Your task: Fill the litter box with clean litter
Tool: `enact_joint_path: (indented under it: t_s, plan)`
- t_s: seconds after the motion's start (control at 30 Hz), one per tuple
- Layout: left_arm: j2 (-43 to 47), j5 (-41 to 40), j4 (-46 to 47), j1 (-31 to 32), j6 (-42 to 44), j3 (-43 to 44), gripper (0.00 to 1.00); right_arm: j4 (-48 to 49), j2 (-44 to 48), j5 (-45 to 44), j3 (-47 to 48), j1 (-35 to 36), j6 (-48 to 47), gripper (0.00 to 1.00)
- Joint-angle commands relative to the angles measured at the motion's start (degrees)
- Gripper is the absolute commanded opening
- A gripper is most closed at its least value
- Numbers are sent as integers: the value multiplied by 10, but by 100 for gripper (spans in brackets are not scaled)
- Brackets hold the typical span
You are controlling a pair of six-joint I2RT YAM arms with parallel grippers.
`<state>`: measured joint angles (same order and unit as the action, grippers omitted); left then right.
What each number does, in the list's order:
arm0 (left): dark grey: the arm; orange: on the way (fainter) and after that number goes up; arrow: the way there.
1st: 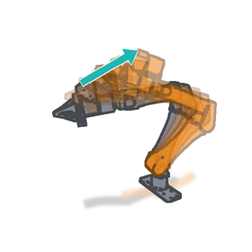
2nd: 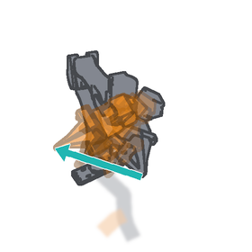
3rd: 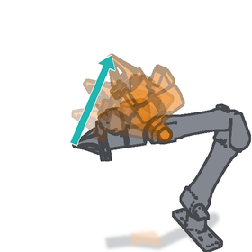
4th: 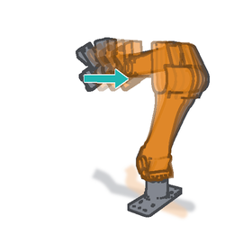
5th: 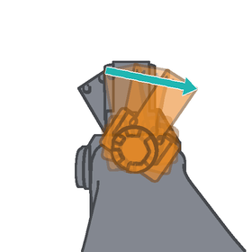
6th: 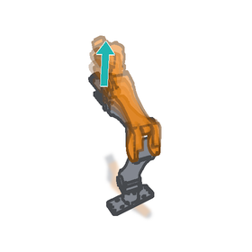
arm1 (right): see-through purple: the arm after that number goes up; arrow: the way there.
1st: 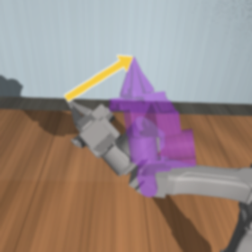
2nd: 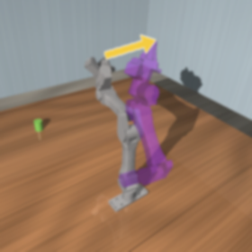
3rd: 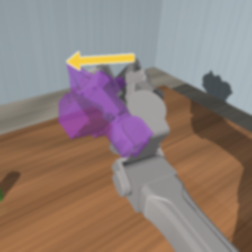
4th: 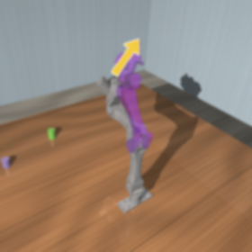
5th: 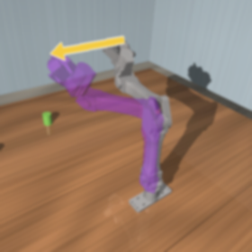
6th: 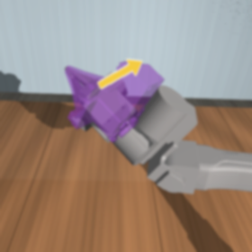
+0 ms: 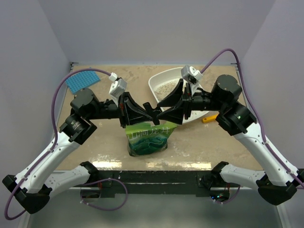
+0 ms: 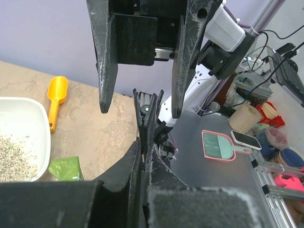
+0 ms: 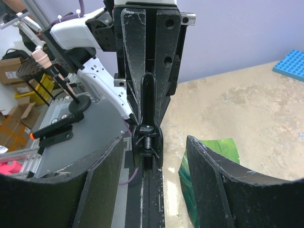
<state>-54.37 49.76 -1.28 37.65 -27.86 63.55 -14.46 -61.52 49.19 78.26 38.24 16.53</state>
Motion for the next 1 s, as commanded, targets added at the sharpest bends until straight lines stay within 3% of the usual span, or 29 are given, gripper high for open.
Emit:
enact_joint_path:
  t_s: [0.0,0.1,0.13,0.17,0.2,0.27,0.3,0.33,0.4,0.5,0.53,0.73,0.87,0.97]
  plan:
    - [0,8,26,1,-3,25,0,32,-1,15,-3,2,6,59]
    - [0,8,26,1,-3,23,0,35,-2,16,-2,3,8,50]
    - [-1,10,26,1,-3,23,0,36,-5,20,-2,3,10,22]
    - [-1,11,28,1,-3,21,0,36,-7,18,-1,3,10,2]
    - [0,14,30,1,-3,19,3,32,-9,11,1,3,10,0]
    - [10,27,55,1,-5,8,25,19,-11,-2,1,3,-2,0]
    - [18,33,69,1,-7,1,54,17,-9,-14,1,3,-3,0]
    - [27,45,81,1,-4,-6,67,17,-6,-19,0,3,-4,0]
    - [53,38,65,0,36,-11,83,10,-2,-28,7,3,-5,0]
    - [76,9,12,0,88,-3,92,-10,0,-39,24,3,-12,0]
    - [79,-6,-45,-1,101,4,92,-20,2,-40,30,3,-13,0]
    - [88,-83,-176,0,211,-1,94,-121,2,-77,92,4,-67,0]
    - [90,-89,-207,0,308,-53,94,-157,8,-97,96,3,-99,0]
    - [84,-95,-206,0,334,-90,95,-168,19,-106,76,3,-111,0]
